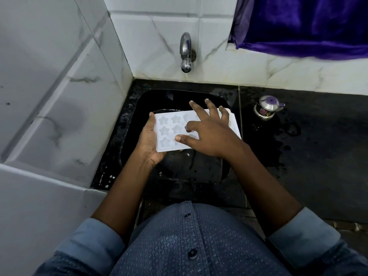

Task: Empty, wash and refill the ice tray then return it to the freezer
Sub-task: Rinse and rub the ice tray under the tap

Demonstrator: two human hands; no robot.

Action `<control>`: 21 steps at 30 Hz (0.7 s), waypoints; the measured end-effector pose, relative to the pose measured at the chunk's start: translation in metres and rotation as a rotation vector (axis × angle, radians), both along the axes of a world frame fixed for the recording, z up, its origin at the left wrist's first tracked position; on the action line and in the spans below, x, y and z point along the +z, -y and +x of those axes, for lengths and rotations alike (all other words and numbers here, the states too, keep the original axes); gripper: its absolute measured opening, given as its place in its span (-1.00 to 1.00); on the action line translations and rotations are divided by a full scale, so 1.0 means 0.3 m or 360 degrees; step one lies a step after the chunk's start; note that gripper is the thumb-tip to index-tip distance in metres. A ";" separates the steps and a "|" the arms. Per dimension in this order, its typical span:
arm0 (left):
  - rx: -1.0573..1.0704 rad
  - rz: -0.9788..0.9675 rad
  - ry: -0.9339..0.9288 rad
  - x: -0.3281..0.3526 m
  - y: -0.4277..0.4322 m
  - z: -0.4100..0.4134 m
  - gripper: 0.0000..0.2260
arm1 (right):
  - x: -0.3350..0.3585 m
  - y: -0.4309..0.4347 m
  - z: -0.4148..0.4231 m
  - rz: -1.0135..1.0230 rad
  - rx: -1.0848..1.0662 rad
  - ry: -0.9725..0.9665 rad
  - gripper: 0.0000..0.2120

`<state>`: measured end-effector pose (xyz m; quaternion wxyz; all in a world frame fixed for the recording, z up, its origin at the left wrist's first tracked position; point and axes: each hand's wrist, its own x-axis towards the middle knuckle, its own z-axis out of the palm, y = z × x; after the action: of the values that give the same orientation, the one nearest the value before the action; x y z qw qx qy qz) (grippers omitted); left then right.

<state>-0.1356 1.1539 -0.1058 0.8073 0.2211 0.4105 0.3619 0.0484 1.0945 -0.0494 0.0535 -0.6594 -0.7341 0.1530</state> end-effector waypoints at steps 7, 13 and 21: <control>0.0020 -0.0014 -0.0016 0.012 0.015 -0.006 -0.28 | -0.002 -0.001 -0.022 -0.0006 -0.0024 0.0000 -0.37; 0.0047 -0.0028 -0.0011 0.020 0.022 -0.014 -0.29 | -0.003 0.002 -0.035 -0.0013 -0.0106 -0.0045 -0.37; 0.0065 -0.0012 -0.0029 0.030 0.028 -0.011 -0.31 | -0.012 0.002 -0.041 -0.0003 -0.0168 -0.0082 -0.38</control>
<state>-0.1389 1.1455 -0.0967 0.7968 0.2128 0.4236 0.3746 0.0360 1.0941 -0.0530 0.0797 -0.6931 -0.6966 0.1675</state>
